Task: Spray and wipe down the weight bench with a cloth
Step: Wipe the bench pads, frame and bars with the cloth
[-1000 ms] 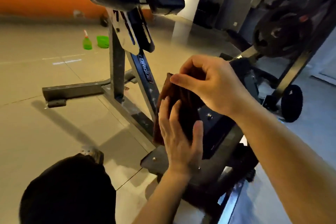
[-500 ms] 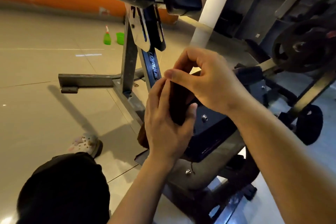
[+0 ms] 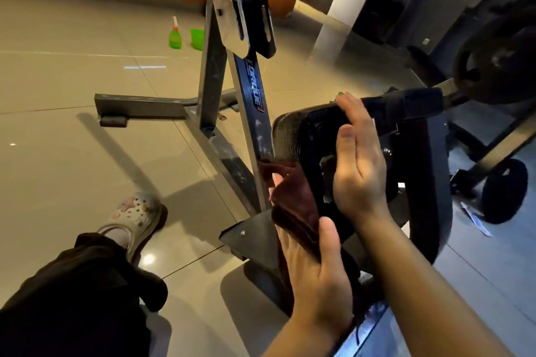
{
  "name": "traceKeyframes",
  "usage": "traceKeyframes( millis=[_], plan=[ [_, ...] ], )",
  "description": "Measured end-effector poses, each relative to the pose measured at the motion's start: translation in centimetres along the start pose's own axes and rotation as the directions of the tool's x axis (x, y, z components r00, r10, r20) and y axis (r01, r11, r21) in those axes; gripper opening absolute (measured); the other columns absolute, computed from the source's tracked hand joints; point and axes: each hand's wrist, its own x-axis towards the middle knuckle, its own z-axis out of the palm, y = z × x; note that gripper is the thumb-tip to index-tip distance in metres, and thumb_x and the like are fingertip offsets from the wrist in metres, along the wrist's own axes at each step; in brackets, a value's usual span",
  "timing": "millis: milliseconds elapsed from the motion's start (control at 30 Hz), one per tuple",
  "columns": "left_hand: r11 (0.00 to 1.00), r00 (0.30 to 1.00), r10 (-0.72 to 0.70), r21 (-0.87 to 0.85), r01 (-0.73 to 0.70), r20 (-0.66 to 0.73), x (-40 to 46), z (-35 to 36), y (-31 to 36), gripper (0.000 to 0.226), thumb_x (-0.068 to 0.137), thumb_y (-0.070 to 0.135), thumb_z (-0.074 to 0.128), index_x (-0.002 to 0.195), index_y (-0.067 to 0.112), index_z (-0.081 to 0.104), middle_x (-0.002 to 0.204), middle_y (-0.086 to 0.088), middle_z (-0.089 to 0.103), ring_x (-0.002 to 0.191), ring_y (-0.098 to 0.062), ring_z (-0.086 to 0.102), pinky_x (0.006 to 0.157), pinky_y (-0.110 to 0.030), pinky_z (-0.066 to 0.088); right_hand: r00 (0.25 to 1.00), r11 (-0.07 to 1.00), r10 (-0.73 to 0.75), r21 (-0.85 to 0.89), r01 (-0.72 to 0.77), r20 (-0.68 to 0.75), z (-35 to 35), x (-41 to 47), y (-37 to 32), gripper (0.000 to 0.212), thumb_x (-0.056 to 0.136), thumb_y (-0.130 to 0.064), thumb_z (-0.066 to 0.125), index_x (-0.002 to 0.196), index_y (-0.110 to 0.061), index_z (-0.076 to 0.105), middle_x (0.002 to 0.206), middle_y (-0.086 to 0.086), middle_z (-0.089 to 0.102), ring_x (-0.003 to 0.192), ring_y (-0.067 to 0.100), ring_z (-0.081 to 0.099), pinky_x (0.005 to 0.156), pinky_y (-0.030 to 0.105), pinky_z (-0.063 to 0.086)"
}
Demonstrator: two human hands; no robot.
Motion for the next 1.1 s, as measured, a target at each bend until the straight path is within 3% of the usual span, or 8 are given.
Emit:
traceKeyframes(
  millis=[167, 267, 367, 467, 633, 800, 967, 1100],
  plan=[
    [0.986, 0.986, 0.164, -0.034, -0.164, -0.016, 7.5, -0.1, 4.1, 0.079, 0.083, 0.075, 0.035, 0.142, 0.023, 0.04, 0.143, -0.01, 0.045, 0.137, -0.028, 0.036, 0.115, -0.054, 0.024, 0.996, 0.998, -0.062, 0.002, 0.062, -0.059, 0.2, 0.0, 0.6, 0.04, 0.099, -0.037, 0.029, 0.136, -0.03, 0.042, 0.147, 0.001, 0.043, 0.14, 0.021, 0.037, 0.111, 0.059, 0.029],
    [0.967, 0.973, 0.231, 0.109, -0.23, 0.009, 7.1, -0.1, 3.8, 0.058, 0.088, 0.061, 0.033, 0.132, 0.026, 0.045, 0.134, -0.013, 0.051, 0.13, -0.03, 0.044, 0.109, -0.055, 0.032, 0.996, 0.998, -0.063, -0.003, 0.062, -0.071, 0.4, 0.0, 0.7, 0.041, 0.099, -0.038, 0.029, 0.136, -0.031, 0.045, 0.147, -0.002, 0.043, 0.139, 0.02, 0.038, 0.11, 0.059, 0.031],
    [0.972, 0.98, 0.198, 0.138, -0.192, -0.034, 3.7, -1.2, 0.3, 0.072, 0.086, 0.07, 0.039, 0.135, 0.018, 0.049, 0.127, -0.004, 0.058, 0.123, -0.017, 0.051, 0.104, -0.045, 0.04, 0.995, 0.999, -0.045, -0.002, 0.045, -0.083, 0.5, -0.1, 0.6, 0.045, 0.099, -0.037, 0.028, 0.137, -0.024, 0.048, 0.147, -0.002, 0.045, 0.141, 0.014, 0.035, 0.113, 0.055, 0.029],
    [0.98, 0.986, 0.137, 0.16, -0.121, -0.094, 0.9, -1.3, -2.3, 0.095, 0.079, 0.085, 0.032, 0.149, 0.021, 0.034, 0.146, -0.005, 0.046, 0.137, -0.016, 0.04, 0.111, -0.039, 0.034, 0.996, 0.999, -0.037, 0.002, 0.037, -0.08, 0.4, -0.2, 0.6, 0.047, 0.099, -0.038, 0.027, 0.137, -0.022, 0.049, 0.147, -0.003, 0.045, 0.14, 0.012, 0.035, 0.113, 0.053, 0.029],
    [0.937, 0.945, 0.318, 0.178, -0.301, -0.074, 1.5, 0.4, 1.0, 0.05, 0.09, 0.073, 0.024, 0.135, 0.073, 0.003, 0.162, 0.004, 0.011, 0.149, -0.011, 0.008, 0.12, -0.046, 0.016, 0.996, 0.998, -0.056, -0.014, 0.055, -0.075, 0.4, -0.1, 0.8, 0.049, 0.098, -0.039, 0.027, 0.137, -0.02, 0.049, 0.148, -0.003, 0.044, 0.14, 0.008, 0.033, 0.114, 0.053, 0.029],
    [0.833, 0.876, 0.481, 0.337, -0.439, -0.048, 8.4, 0.7, 4.9, 0.058, 0.095, 0.06, 0.024, 0.149, 0.042, 0.012, 0.163, 0.006, 0.006, 0.149, -0.009, -0.001, 0.121, -0.047, 0.012, 0.992, 0.996, -0.089, -0.014, 0.088, -0.093, 0.5, 0.0, 1.0, 0.05, 0.098, -0.039, 0.027, 0.137, -0.017, 0.05, 0.144, -0.008, 0.042, 0.139, 0.015, 0.037, 0.11, 0.056, 0.033],
    [0.895, 0.906, 0.41, 0.235, -0.378, -0.103, 6.7, 0.5, 2.6, 0.065, 0.094, 0.064, 0.028, 0.148, 0.028, 0.027, 0.157, -0.002, 0.03, 0.147, -0.014, 0.019, 0.119, -0.045, 0.022, 0.989, 0.996, -0.091, -0.007, 0.09, -0.116, 0.6, 0.0, 0.9, 0.049, 0.099, -0.036, 0.028, 0.136, -0.015, 0.052, 0.146, 0.001, 0.047, 0.139, 0.014, 0.037, 0.109, 0.056, 0.034],
    [0.982, 0.983, 0.157, 0.122, -0.145, -0.092, 1.2, 0.1, -1.7, 0.064, 0.082, 0.082, 0.028, 0.136, 0.047, 0.032, 0.147, 0.01, 0.041, 0.14, -0.003, 0.03, 0.117, -0.043, 0.027, 0.989, 0.997, -0.076, 0.012, 0.078, -0.128, 0.7, -0.2, 0.8, 0.048, 0.099, -0.036, 0.028, 0.135, -0.016, 0.052, 0.145, 0.0, 0.048, 0.138, 0.011, 0.037, 0.111, 0.054, 0.033]
  ],
)
